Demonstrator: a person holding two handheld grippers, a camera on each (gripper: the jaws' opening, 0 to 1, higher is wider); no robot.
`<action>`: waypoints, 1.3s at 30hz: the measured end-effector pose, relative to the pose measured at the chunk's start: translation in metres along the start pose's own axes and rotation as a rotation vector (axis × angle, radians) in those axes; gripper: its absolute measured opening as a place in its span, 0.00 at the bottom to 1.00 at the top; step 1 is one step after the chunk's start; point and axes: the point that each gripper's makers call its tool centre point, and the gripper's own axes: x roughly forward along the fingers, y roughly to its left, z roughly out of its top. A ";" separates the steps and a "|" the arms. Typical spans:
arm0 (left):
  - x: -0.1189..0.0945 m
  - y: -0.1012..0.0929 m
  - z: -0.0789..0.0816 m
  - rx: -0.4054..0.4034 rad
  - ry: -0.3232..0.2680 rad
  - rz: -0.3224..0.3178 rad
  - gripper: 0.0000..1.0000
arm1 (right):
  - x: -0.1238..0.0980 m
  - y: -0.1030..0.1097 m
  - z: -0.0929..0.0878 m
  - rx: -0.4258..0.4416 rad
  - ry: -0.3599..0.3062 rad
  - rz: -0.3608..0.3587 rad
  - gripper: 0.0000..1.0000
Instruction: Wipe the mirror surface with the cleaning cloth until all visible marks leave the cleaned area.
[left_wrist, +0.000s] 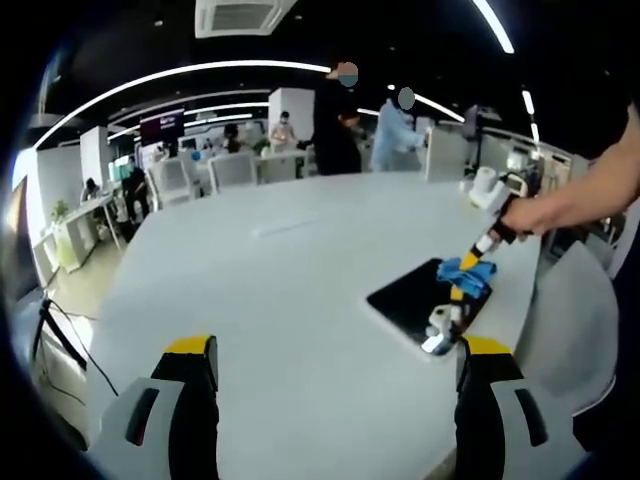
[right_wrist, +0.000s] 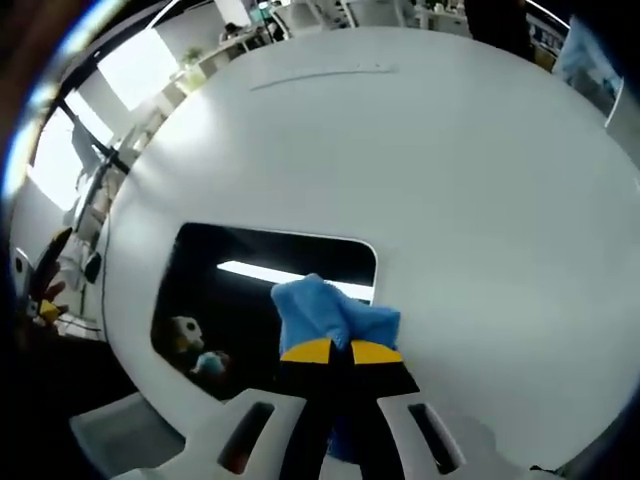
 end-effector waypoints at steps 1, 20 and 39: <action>0.000 0.000 0.000 0.000 0.001 0.000 1.00 | 0.000 0.000 0.000 0.001 -0.001 0.001 0.00; 0.004 0.000 0.003 -0.001 -0.004 -0.003 1.00 | -0.007 0.000 -0.016 0.023 -0.002 0.015 0.00; 0.005 -0.002 -0.001 0.002 -0.009 -0.007 1.00 | -0.017 0.012 -0.045 0.047 0.016 0.033 0.00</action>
